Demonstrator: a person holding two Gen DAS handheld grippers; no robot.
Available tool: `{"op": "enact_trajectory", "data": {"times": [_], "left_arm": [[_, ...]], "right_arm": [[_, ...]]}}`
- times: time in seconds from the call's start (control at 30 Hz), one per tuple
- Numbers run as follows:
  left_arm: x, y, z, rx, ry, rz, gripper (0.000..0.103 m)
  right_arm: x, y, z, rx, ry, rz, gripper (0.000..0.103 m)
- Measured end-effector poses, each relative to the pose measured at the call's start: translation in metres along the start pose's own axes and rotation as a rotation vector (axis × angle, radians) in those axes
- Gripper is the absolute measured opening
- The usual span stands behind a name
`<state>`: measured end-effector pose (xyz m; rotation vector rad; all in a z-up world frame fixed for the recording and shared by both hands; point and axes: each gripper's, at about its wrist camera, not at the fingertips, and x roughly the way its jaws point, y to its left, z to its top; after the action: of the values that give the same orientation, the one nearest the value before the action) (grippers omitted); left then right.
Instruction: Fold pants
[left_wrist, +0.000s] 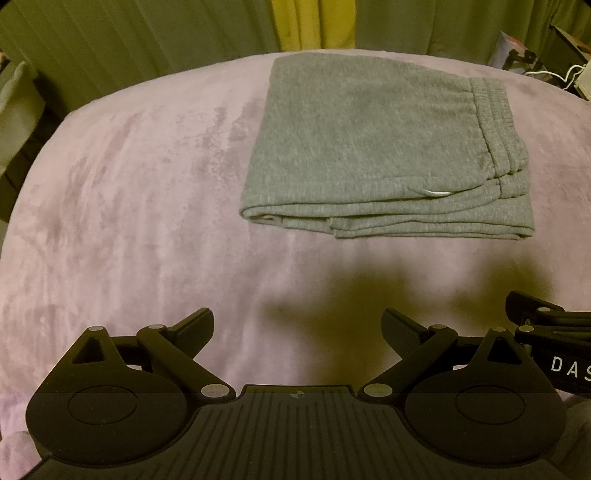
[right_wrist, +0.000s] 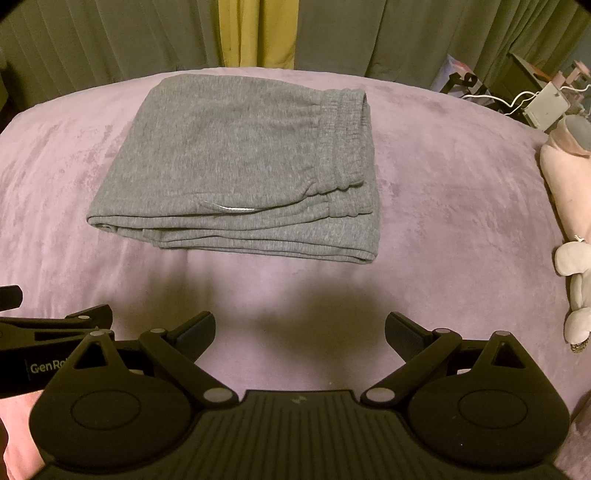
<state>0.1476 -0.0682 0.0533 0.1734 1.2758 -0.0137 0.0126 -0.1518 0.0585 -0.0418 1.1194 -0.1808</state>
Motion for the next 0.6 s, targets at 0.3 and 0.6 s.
{"op": "enact_trajectory", "data": {"times": [0.3,0.6], "left_arm": [[0.0010,-0.0005,-0.0004,0.000,0.002,0.000,0.100],[0.0031,0.0014,-0.0010,0.003,0.004,0.002,0.100]], "right_arm": [[0.0001,-0.0006,-0.0004,-0.001,0.000,0.000,0.098],[0.0019,-0.0003,-0.0003,-0.001,0.006,0.002,0.098]]}}
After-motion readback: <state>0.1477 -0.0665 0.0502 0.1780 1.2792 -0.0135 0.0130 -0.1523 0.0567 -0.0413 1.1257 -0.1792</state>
